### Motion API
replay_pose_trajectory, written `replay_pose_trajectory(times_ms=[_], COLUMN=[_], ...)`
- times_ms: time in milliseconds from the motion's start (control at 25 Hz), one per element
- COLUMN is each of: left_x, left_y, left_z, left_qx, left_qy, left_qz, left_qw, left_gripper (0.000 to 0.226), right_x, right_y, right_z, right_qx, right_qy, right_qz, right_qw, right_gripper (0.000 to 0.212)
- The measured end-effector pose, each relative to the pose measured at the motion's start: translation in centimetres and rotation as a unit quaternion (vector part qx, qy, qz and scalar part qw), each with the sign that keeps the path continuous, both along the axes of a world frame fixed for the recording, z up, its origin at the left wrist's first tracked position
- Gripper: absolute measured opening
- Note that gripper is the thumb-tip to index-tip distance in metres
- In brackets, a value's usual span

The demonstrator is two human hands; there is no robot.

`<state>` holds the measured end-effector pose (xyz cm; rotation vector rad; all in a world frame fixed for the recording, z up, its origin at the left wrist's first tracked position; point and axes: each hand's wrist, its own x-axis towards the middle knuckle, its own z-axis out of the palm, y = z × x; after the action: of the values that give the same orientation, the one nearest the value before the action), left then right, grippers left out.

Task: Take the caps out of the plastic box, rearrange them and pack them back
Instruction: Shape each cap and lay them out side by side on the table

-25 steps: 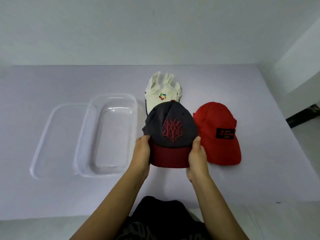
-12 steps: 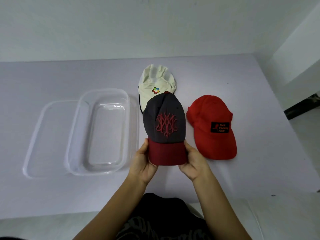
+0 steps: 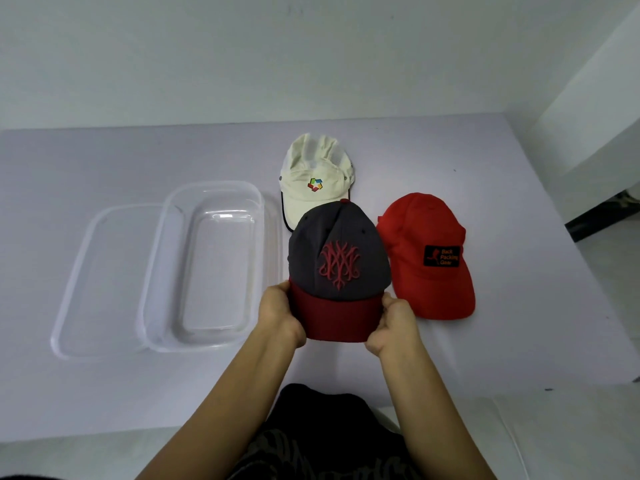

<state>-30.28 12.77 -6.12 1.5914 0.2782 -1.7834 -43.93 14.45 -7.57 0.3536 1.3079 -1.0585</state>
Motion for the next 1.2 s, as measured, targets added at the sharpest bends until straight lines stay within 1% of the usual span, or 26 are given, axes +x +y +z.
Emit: replay_pose_trajectory(times_ms=[80,160,280,400,440,480,520,600,680,760,840,960,1040,1120,1200], left_x=[-0.3,-0.2,0.2,0.2,0.0,-0.2,-0.3,-0.6,-0.6,-0.6,-0.5,-0.5,-0.2,0.1,-0.1], left_y=[-0.2,-0.2,0.0,0.0,0.1,0.1,0.1,0.1,0.1,0.1,0.1,-0.1,-0.1,0.1,0.5], left_z=[0.8,1.4,1.4,0.9,0.8,0.8,1.0,1.9,2.6,2.7,2.8,2.9,2.8,3.0,3.1], left_qx=[0.012,-0.007,-0.078,-0.124,-0.137,-0.144,-0.137,-0.09,-0.044,-0.029,-0.04,-0.052,-0.06,-0.072,-0.081], left_qy=[-0.014,-0.021,-0.04,-0.099,-0.106,-0.095,-0.07,-0.016,0.017,0.016,0.015,0.014,-0.009,-0.027,-0.047], left_qz=[0.025,0.044,0.018,0.005,0.005,0.001,-0.009,-0.067,-0.108,-0.098,-0.073,-0.048,-0.074,-0.106,-0.109], left_qw=[1.0,0.999,0.996,0.987,0.985,0.985,0.988,0.994,0.993,0.995,0.996,0.997,0.995,0.991,0.99], left_gripper=[0.022,0.022,0.03,0.037,0.043,0.05,0.054,0.052,0.05,0.047,0.043,0.041,0.038,0.04,0.041], right_x=[0.5,0.7,0.9,0.9,0.9,1.0,1.0,1.4,1.6,1.2,0.7,0.4,0.4,0.1,0.3], right_y=[-0.1,-0.2,-0.2,-0.2,-0.2,-0.2,-0.3,-0.2,0.1,0.2,0.1,0.0,0.0,0.0,0.2], right_z=[1.2,1.7,1.9,2.2,2.3,2.5,2.5,2.6,2.4,2.5,3.2,4.0,4.2,4.2,4.2], right_qx=[-0.006,-0.024,-0.069,-0.101,-0.115,-0.126,-0.126,-0.103,-0.074,-0.062,-0.07,-0.08,-0.086,-0.09,-0.097], right_qy=[0.005,0.01,0.05,0.073,0.086,0.098,0.105,0.101,0.089,0.092,0.103,0.11,0.117,0.135,0.145], right_qz=[-0.015,-0.023,0.008,0.031,0.05,0.074,0.1,0.163,0.179,0.151,0.13,0.139,0.133,0.113,0.115], right_qw=[1.0,0.999,0.996,0.992,0.988,0.984,0.981,0.976,0.977,0.982,0.984,0.981,0.981,0.98,0.978], right_gripper=[0.035,0.035,0.035,0.042,0.044,0.047,0.049,0.054,0.057,0.055,0.046,0.036,0.042,0.053,0.058])
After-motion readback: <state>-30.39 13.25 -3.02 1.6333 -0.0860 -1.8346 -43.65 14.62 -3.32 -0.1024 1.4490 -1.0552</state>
